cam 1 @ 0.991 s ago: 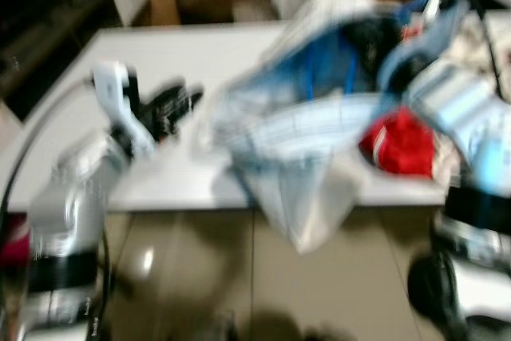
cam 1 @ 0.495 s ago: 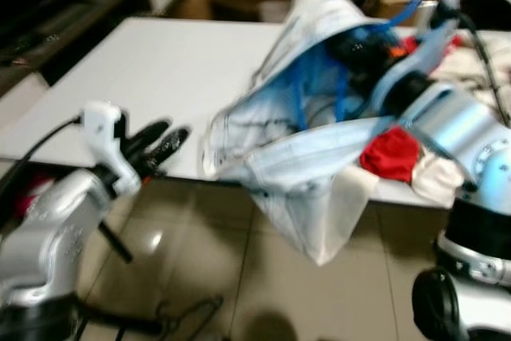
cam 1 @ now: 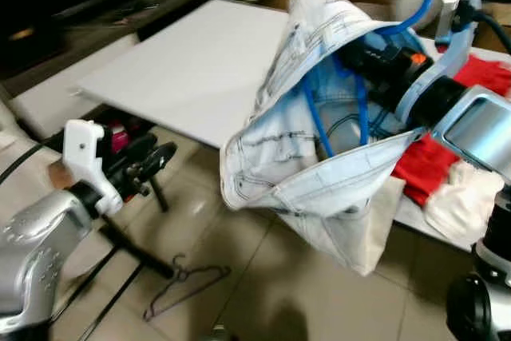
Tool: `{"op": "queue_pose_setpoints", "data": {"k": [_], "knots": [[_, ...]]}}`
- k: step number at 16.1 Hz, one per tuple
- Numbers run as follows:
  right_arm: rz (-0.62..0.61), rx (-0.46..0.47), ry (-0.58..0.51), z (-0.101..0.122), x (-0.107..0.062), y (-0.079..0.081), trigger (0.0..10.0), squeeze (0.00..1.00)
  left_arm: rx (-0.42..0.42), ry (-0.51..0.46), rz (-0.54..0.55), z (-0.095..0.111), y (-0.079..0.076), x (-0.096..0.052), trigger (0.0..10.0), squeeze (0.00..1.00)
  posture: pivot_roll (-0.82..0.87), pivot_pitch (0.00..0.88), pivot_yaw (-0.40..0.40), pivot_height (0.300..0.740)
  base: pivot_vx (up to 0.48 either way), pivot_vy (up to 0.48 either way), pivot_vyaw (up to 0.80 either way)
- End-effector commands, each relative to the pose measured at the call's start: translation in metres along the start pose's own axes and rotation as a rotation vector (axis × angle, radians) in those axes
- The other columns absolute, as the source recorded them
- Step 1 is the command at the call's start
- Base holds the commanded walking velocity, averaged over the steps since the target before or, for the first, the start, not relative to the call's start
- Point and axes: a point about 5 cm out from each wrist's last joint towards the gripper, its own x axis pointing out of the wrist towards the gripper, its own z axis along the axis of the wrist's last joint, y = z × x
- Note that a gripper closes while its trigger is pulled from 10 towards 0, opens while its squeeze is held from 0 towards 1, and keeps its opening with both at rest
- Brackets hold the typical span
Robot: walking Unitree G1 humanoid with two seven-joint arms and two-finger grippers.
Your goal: Hang hanger
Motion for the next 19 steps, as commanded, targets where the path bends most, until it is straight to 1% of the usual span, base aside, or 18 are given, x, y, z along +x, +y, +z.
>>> {"op": "queue_pose_setpoints", "data": {"k": [1,2,3,4,5,6,8,9,10,11,14,15,16,18,19], "knots": [[0.104,-0.053,0.031,0.001,-0.006,0.016,10.0,0.0,0.019,0.039,-0.071,-0.006,-0.017,0.0,10.0,0.0,-0.09,0.0,0.038,0.74,0.0,0.0,0.8],[0.116,-0.059,0.043,0.0,-0.006,0.018,10.0,0.0,0.021,0.046,-0.071,-0.009,-0.019,0.0,10.0,0.0,-0.09,0.0,0.033,0.74,0.0,0.0,0.8],[0.145,-0.081,0.079,-0.006,-0.006,0.021,10.0,0.0,0.039,0.072,-0.051,-0.015,-0.021,-0.001,10.0,0.0,-0.09,0.0,0.027,0.74,0.0,0.0,0.8],[0.149,-0.091,0.092,-0.008,-0.005,0.022,10.0,0.0,0.05,0.072,-0.036,-0.016,-0.021,-0.001,10.0,0.0,-0.09,0.0,0.02,0.74,0.0,0.0,0.8],[0.168,-0.119,0.126,-0.018,-0.003,0.025,10.0,0.0,0.062,0.046,0.004,-0.014,-0.021,-0.001,10.0,0.0,-0.08,0.0,0.008,0.74,0.0,0.0,0.8],[0.188,-0.123,0.149,-0.025,-0.003,0.028,10.0,0.0,0.066,0.03,0.024,-0.013,-0.023,-0.001,10.0,0.0,-0.07,0.0,0.005,0.74,0.0,0.0,0.8],[0.202,-0.129,0.178,-0.034,-0.003,0.03,10.0,0.0,0.069,0.031,0.023,-0.014,-0.027,-0.002,10.0,0.0,-0.07,0.0,0.005,0.74,0.0,0.0,0.8],[0.202,-0.126,0.192,-0.038,-0.002,0.029,10.0,0.0,0.069,0.047,0.005,-0.016,-0.029,-0.004,10.0,0.0,-0.06,0.0,0.006,0.74,0.0,0.0,0.8],[0.195,-0.123,0.208,-0.044,-0.002,0.028,10.0,0.0,0.098,0.087,-0.043,-0.022,-0.034,-0.008,10.0,0.0,-0.06,0.0,0.007,0.74,0.0,0.0,0.8],[0.192,-0.12,0.216,-0.048,-0.003,0.027,10.0,0.0,0.106,0.104,-0.064,-0.024,-0.036,-0.01,10.0,0.0,-0.05,0.0,0.006,0.74,0.0,0.0,0.8],[0.171,-0.127,0.246,-0.058,-0.003,0.022,10.0,0.0,0.117,0.14,-0.094,-0.028,-0.04,-0.016,10.0,0.0,-0.04,0.004,0.001,0.74,0.0,0.0,0.8],[0.171,-0.127,0.246,-0.058,-0.003,0.022,10.0,0.0,0.117,0.14,-0.094,-0.028,-0.04,-0.016,10.0,0.0,-0.04,0.004,0.001,0.74,0.0,0.0,0.8],[0.147,-0.136,0.259,-0.063,-0.004,0.017,10.0,0.0,0.121,0.143,-0.089,-0.029,-0.039,-0.018,10.0,0.0,-0.03,0.009,-0.004,0.74,0.0,0.0,0.8],[0.087,-0.153,0.288,-0.076,-0.008,0.003,10.0,0.0,0.113,0.112,-0.037,-0.028,-0.035,-0.018,10.0,0.0,-0.03,0.011,-0.007,0.74,0.0,0.0,0.8],[0.072,-0.159,0.289,-0.079,-0.01,0.0,10.0,0.0,0.112,0.107,-0.011,-0.028,-0.033,-0.017,10.0,0.0,-0.02,0.018,-0.01,0.74,0.0,0.0,0.8]]}}
